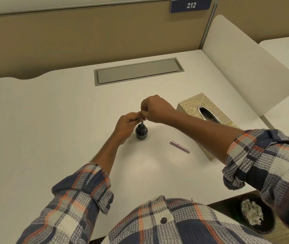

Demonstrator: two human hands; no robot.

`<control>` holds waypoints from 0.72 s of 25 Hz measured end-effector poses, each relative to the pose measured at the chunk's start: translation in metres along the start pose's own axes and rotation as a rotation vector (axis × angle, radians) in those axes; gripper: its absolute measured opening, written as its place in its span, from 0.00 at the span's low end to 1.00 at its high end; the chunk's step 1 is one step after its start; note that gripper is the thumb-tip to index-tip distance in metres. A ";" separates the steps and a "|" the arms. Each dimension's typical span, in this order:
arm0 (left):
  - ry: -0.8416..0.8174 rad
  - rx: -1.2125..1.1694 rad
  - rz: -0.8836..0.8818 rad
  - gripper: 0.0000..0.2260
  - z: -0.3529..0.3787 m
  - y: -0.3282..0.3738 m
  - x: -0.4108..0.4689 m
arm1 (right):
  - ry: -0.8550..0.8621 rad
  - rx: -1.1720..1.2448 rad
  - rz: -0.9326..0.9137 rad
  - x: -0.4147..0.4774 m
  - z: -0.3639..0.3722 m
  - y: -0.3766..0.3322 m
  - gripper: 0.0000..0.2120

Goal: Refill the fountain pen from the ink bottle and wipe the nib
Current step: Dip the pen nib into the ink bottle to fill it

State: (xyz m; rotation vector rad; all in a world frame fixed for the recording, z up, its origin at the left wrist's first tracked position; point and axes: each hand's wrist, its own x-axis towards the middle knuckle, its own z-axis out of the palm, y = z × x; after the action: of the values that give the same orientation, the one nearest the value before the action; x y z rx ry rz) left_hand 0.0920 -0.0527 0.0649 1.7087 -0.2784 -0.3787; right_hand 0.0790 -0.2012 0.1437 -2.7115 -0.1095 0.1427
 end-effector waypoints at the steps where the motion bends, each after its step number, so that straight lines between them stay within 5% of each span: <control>1: 0.000 -0.002 0.000 0.08 0.000 0.000 0.000 | -0.006 0.025 -0.002 0.000 0.000 0.000 0.07; 18: -0.004 0.022 -0.009 0.09 -0.001 0.003 -0.002 | 0.003 0.058 0.042 -0.007 0.004 -0.001 0.07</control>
State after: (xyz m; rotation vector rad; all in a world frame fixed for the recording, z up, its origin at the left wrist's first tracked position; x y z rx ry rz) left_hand 0.0909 -0.0520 0.0682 1.7316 -0.2790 -0.3876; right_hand 0.0713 -0.1994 0.1413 -2.6565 -0.0469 0.1521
